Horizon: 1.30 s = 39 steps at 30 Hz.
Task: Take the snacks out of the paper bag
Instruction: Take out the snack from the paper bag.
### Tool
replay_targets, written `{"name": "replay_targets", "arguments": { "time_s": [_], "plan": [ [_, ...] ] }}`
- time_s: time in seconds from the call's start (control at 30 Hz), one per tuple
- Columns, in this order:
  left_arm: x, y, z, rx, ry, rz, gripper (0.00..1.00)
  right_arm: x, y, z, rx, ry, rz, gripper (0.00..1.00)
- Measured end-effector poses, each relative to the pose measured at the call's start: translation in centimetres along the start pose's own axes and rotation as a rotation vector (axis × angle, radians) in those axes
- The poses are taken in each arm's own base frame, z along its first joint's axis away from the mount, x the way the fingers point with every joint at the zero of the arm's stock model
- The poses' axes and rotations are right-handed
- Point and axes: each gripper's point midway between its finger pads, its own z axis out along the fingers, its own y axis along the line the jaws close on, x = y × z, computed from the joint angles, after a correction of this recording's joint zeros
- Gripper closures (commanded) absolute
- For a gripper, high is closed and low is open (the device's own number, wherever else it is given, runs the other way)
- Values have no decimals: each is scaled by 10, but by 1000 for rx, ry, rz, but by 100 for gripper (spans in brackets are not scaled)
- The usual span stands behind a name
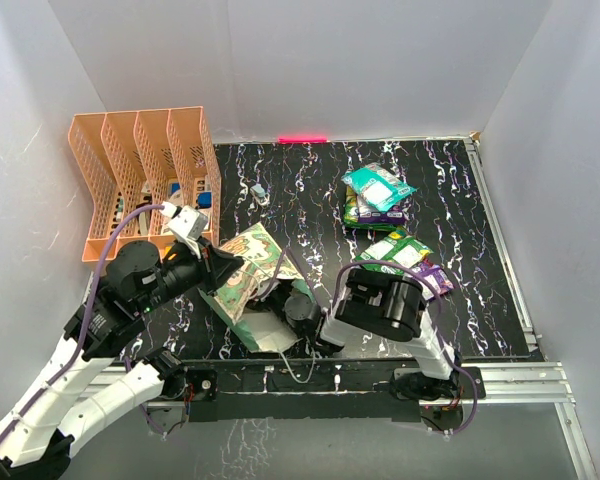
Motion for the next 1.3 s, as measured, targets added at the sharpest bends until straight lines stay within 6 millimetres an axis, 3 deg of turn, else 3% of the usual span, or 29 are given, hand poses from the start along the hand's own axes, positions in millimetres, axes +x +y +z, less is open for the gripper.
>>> {"name": "replay_targets", "arguments": {
  "time_s": [0.13, 0.23, 0.43, 0.63, 0.77, 0.97, 1.3],
  "plan": [
    [-1, -1, -2, 2, -5, 1, 100, 14, 4, 1, 1, 33, 6, 37],
    [-1, -1, -5, 3, -9, 1, 100, 23, 6, 0, -2, 54, 11, 47],
    [1, 0, -6, -1, 1, 0, 100, 25, 9, 0, -14, 61, 33, 75],
    [1, 2, -6, -17, 0, -1, 100, 19, 12, -13, -61, 101, 20, 85],
    [1, 7, -4, -43, -2, -2, 100, 3, 22, -30, -111, 110, 6, 87],
    [2, 16, 1, -92, 5, -16, 100, -28, 37, -74, -208, 103, 34, 88],
    [3, 23, 10, -137, 17, -55, 100, -81, 26, -133, -383, 45, 148, 91]
  ]
}}
